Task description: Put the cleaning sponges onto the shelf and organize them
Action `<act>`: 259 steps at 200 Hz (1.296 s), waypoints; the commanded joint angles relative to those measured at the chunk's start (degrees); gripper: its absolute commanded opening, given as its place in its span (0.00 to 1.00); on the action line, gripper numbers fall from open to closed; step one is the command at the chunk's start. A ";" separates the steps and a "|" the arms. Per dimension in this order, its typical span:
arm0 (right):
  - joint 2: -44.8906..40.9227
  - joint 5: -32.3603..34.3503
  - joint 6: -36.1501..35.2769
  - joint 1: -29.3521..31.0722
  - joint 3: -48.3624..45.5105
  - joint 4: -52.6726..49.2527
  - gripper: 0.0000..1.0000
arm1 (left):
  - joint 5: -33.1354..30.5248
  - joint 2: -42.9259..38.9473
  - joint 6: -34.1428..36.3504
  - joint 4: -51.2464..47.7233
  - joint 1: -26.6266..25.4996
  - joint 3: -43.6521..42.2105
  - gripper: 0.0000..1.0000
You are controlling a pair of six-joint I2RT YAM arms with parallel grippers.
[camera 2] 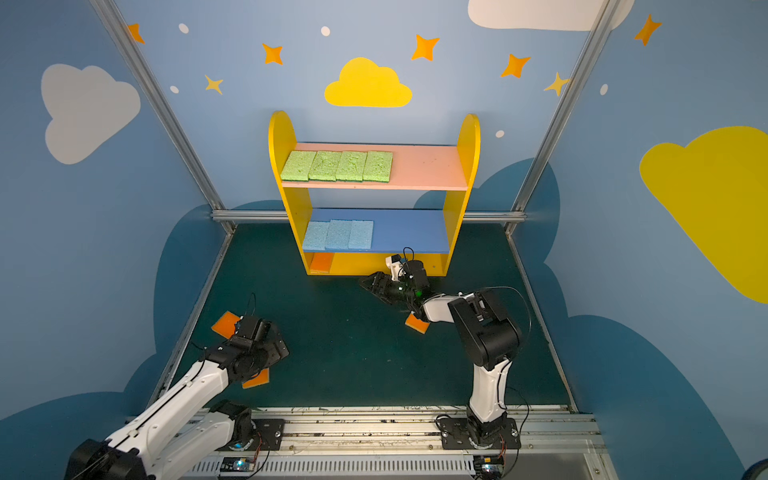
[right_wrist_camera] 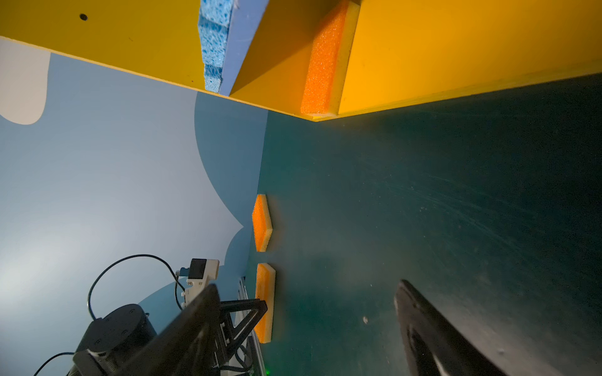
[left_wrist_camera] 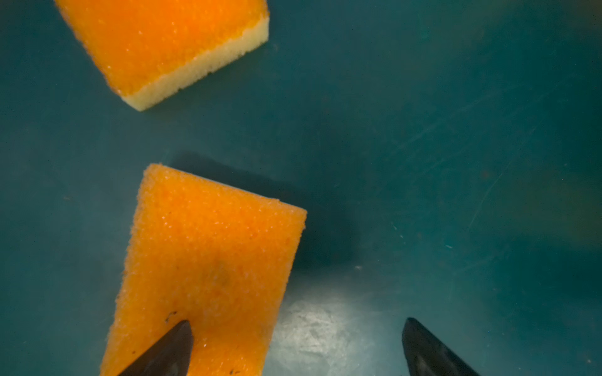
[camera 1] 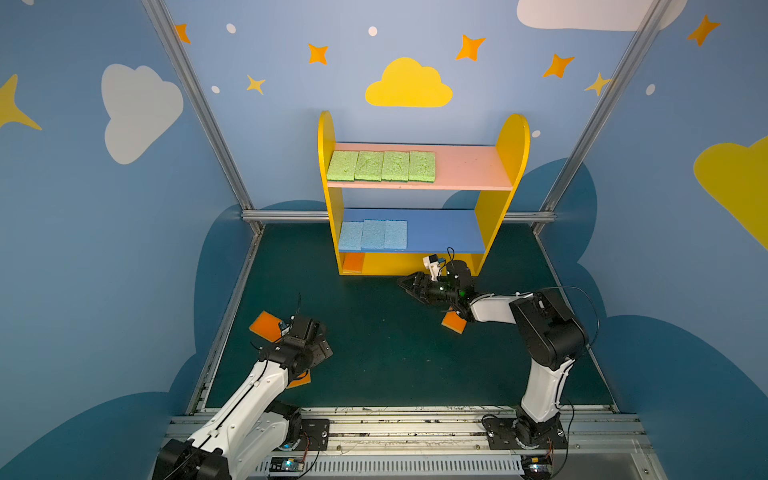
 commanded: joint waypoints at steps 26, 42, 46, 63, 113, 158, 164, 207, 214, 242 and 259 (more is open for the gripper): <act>-1.16 0.17 -0.99 -0.54 -0.22 -0.91 0.83 | 12.70 4.88 -1.60 17.26 -3.44 -4.12 0.99; -2.18 0.12 -1.25 -1.08 -0.70 -1.63 0.83 | 10.41 5.12 -3.52 21.70 -9.49 -4.02 0.99; -2.54 0.03 -1.33 -1.23 -0.82 -1.84 0.84 | 9.35 5.34 -4.14 22.44 -10.91 -3.71 0.99; -4.22 -0.23 -1.54 -2.45 -1.41 -3.50 0.84 | 6.67 8.06 -5.84 26.54 -17.24 -1.94 1.00; -13.40 -1.53 -3.43 -8.88 -8.20 -9.48 0.84 | 5.85 29.71 -6.87 39.62 -29.68 11.96 1.00; -20.43 -2.34 -7.57 -13.67 -12.26 -20.90 0.84 | 5.82 39.72 -4.30 42.97 -33.62 24.94 0.99; -21.21 -2.50 -8.22 -14.08 -12.64 -22.11 0.83 | 5.98 39.55 -3.48 42.81 -33.64 25.90 1.00; -26.62 -2.47 -12.89 -14.01 -13.59 -31.24 0.81 | 5.64 32.99 4.68 38.06 -33.28 27.70 0.94; -27.02 -2.62 -13.24 -13.37 -13.68 -32.17 0.78 | 5.90 31.78 5.32 37.47 -32.85 26.79 0.78; -27.00 -1.65 -14.14 -9.25 -14.22 -35.27 0.57 | 10.02 28.43 4.39 36.22 -28.23 21.40 0.30; -26.09 -1.13 -12.59 -7.35 -16.05 -33.74 0.37 | 12.70 26.99 3.89 38.20 -24.49 16.99 0.03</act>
